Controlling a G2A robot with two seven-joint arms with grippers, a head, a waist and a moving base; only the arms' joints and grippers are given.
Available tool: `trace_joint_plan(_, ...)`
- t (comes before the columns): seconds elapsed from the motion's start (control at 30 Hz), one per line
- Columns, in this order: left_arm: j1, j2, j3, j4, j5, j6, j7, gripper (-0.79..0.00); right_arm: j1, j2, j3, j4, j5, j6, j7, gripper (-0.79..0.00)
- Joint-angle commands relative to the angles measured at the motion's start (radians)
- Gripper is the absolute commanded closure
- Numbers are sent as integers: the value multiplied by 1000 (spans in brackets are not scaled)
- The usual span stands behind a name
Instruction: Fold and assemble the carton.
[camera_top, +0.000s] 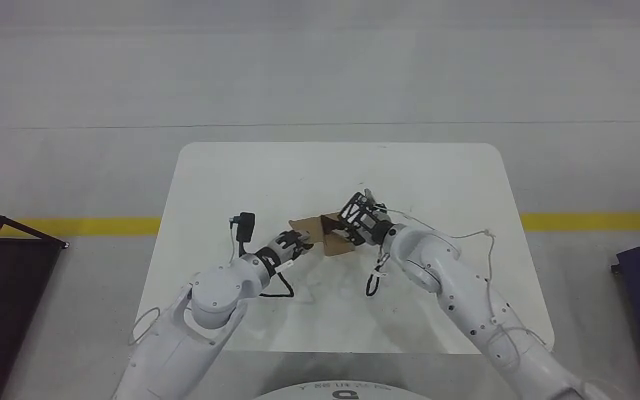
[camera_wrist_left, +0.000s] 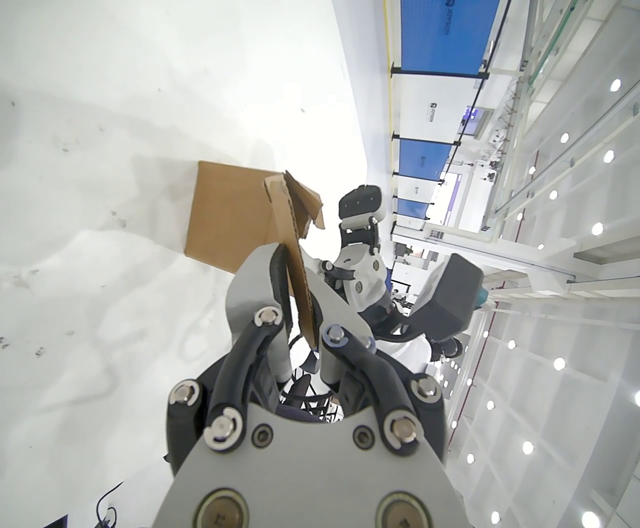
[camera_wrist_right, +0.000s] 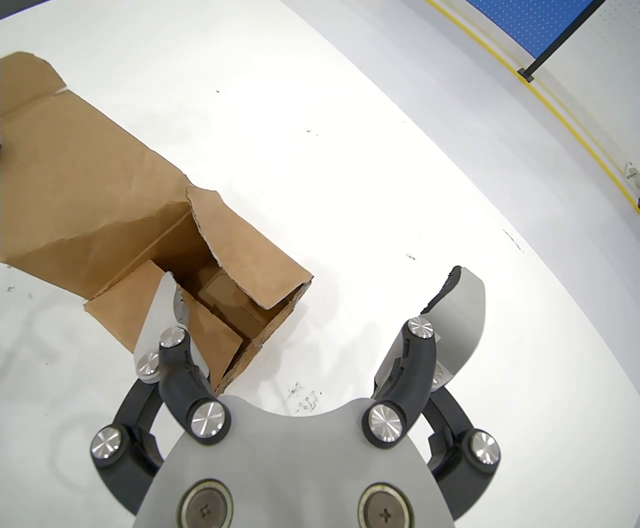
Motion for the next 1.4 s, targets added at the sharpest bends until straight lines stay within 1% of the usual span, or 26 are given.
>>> trace_joint_plan(0.0,-2,0,0,1,-1,0,-3,0,3,-2,0,-3,6,-1,4,-785)
trace_joint_plan(0.13,-7,-1,-1,4,-5,0,-6,0,-8,0,26,-44,13,-3,-29,-785)
trace_joint_plan(0.3,-12,-1,-4,5,-8,2,-12,0,-53,15,118,-127,32,-14,-85,-785)
trace_joint_plan(0.43,-16,-1,-5,6,-5,6,-24,0,-37,18,153,-105,45,-38,-76,-785)
trace_joint_plan(0.53,-20,0,-5,7,0,8,-37,0,11,10,129,-50,37,-60,-62,-785)
trace_joint_plan(0.73,-31,1,0,6,11,14,-54,0,107,-19,37,73,27,-73,-34,-785)
trace_joint_plan(1.0,-41,1,-3,6,15,21,-61,0,159,-44,-29,151,10,-72,-27,-785)
trace_joint_plan(1.03,-42,1,-4,5,14,20,-62,-43,161,-46,-33,155,7,-72,-27,-785)
trace_joint_plan(1.07,-44,1,-5,5,13,21,-62,-268,161,-48,-37,158,4,-72,-27,-785)
trace_joint_plan(1.13,-47,1,-5,3,12,21,-61,-305,163,-51,-42,162,-4,-71,-25,-785)
trace_joint_plan(1.17,-49,1,-4,3,12,21,-61,-360,163,-52,-44,163,-5,-71,-26,-785)
trace_joint_plan(1.2,-52,0,-5,2,12,20,-59,-523,164,-53,-45,164,-5,-71,-27,-785)
trace_joint_plan(1.23,-53,-1,-6,1,9,15,-53,-785,164,-54,-44,165,-4,-68,-35,-785)
trace_joint_plan(1.37,-48,-4,-18,-11,-16,-15,-20,-785,152,-53,-22,147,4,-64,-67,-785)
